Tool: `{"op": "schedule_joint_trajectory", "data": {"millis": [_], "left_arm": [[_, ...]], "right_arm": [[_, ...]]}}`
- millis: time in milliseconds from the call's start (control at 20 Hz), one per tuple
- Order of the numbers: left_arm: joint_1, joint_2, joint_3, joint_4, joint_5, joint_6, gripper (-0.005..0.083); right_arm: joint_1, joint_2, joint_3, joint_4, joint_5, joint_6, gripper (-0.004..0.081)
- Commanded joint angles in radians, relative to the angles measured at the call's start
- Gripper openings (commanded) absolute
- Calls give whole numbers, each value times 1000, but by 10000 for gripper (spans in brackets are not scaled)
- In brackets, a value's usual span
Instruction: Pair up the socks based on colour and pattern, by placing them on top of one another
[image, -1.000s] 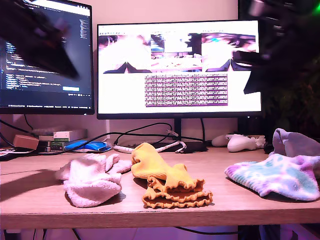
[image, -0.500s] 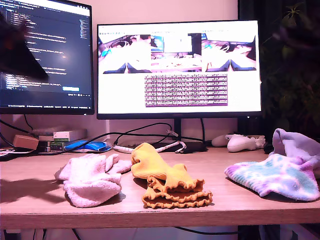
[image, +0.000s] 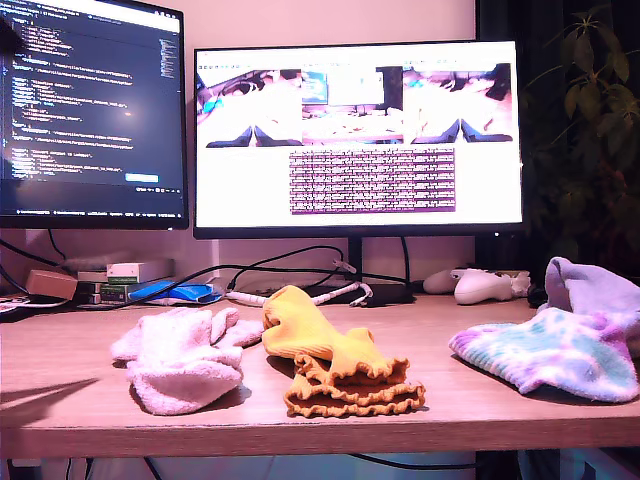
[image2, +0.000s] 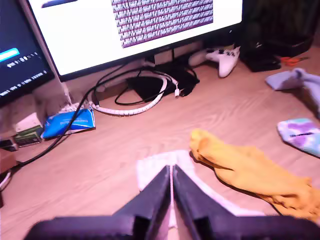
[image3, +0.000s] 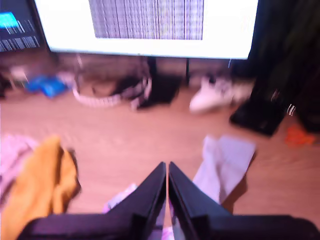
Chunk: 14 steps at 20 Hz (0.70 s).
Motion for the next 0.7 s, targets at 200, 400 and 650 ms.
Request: {"op": "schedule_joint_trajectory", "data": {"millis": [200,400,650], "left_arm": [[-2,-3,-26,-76,-2,-5,-23],[-2,-2,-26,-139,-2,-5,-23],[-2,-2,-26,-185,-2,-5,-23]], "right_arm": [[0,-75,-4,-165,2,0,-12],[0,-72,-4,-271,1,0,-12],[0,-72,-4,-373,1,0,-12]]}}
